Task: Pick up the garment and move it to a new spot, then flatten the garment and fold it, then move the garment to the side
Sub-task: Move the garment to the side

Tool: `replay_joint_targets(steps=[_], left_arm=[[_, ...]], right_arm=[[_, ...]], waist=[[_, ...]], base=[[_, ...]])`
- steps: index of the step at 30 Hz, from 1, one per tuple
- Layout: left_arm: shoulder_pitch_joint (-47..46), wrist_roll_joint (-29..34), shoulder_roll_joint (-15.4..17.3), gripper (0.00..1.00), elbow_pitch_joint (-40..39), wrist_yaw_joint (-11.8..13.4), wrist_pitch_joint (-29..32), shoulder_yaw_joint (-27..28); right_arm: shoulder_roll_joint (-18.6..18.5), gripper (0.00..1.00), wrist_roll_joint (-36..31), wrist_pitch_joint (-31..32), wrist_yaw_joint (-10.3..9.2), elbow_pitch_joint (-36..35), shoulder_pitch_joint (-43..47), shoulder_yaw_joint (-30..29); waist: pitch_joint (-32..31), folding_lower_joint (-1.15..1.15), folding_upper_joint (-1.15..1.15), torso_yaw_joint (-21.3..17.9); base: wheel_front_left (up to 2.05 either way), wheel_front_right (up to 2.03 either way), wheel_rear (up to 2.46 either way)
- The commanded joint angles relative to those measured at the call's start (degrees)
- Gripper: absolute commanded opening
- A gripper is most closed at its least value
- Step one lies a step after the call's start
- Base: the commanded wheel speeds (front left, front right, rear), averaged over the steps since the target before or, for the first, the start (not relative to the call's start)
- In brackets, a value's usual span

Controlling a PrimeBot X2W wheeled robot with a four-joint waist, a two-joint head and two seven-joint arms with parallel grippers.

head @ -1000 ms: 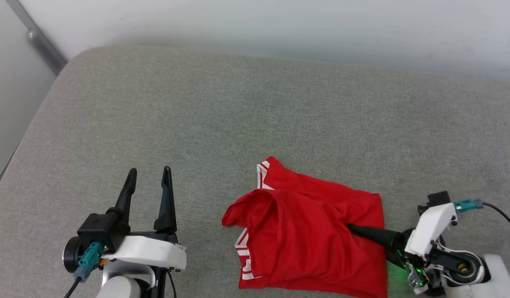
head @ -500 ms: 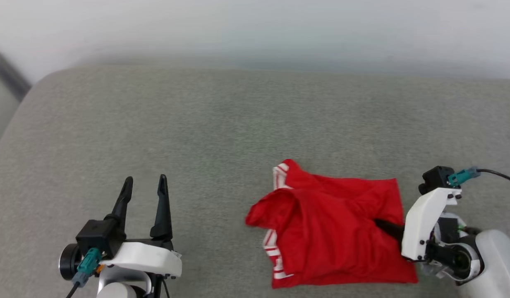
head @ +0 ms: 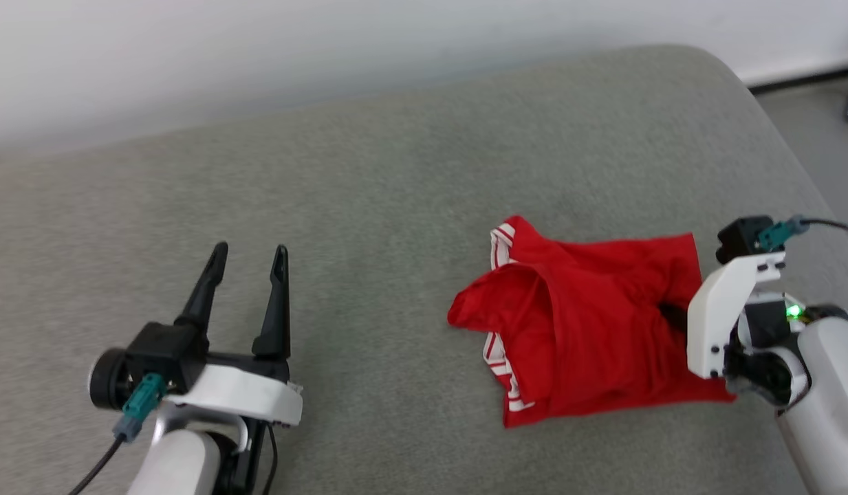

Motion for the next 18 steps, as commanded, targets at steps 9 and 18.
replay_joint_targets(steps=[9,18], left_arm=[[-9.3,3.8,3.0,1.0,-4.7,-2.3,3.5,-2.9],[-15.3,5.4,3.3,1.0,-9.2,-3.6,5.9,-5.2]], right_arm=[[-5.1,0.0,-2.7,-9.3,-0.06,10.3,-11.7,-0.7],[-11.2,0.0,-9.5,-21.2,-0.07,22.9,-23.3,-7.3]], waist=[[17.2,0.0,0.0,-7.9],[23.7,0.0,0.0,-4.3]], base=[[0.0,0.0,0.0],[0.0,0.0,0.0]])
